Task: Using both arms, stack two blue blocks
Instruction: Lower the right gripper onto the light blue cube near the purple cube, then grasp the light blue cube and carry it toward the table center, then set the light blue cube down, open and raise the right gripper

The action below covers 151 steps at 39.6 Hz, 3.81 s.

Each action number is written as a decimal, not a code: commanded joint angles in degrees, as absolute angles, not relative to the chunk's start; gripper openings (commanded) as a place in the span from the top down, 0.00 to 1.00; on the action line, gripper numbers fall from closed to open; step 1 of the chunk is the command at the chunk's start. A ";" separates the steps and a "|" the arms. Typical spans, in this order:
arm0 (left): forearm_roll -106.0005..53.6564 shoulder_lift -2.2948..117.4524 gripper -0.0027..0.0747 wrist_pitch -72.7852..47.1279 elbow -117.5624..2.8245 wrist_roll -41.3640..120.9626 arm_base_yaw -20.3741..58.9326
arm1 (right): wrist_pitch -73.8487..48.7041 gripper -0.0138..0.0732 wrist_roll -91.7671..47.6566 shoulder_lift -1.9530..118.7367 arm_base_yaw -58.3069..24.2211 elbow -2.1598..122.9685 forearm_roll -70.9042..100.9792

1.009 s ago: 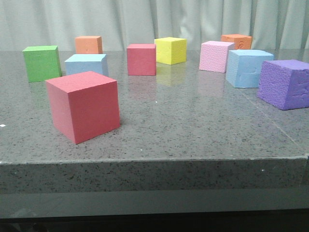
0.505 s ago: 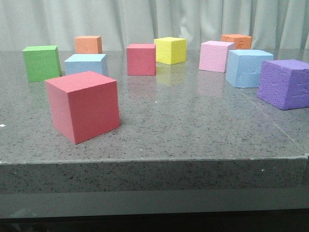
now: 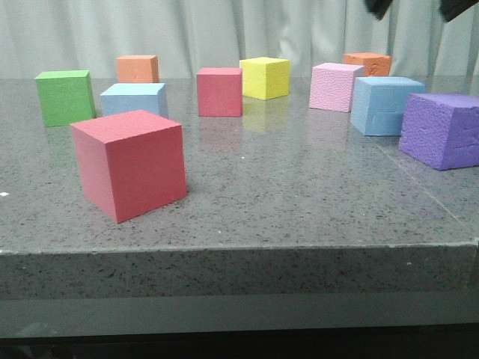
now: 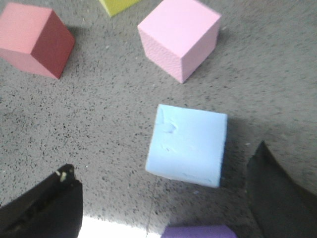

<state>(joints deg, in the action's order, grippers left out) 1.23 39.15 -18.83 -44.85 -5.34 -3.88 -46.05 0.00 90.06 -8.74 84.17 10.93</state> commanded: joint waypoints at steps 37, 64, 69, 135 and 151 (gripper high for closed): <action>1.27 39.32 0.17 -13.75 -46.79 -5.63 -3.80 | -52.34 0.47 8.14 104.49 -8.68 96.93 6.20; 1.27 39.42 0.17 -13.63 -46.79 -5.63 -3.80 | -50.79 0.47 8.15 101.32 -24.92 96.93 13.01; 1.27 39.42 0.17 -13.63 -46.79 -5.63 -3.80 | -49.85 0.47 8.15 102.79 -26.91 96.93 13.01; 1.27 39.53 0.17 -13.63 -46.69 -5.63 -3.80 | -64.62 0.91 2.38 87.54 -15.75 99.52 9.00; 1.27 39.53 0.17 -13.63 -46.69 -5.63 -3.80 | -48.36 0.91 0.00 61.78 -5.83 65.75 9.00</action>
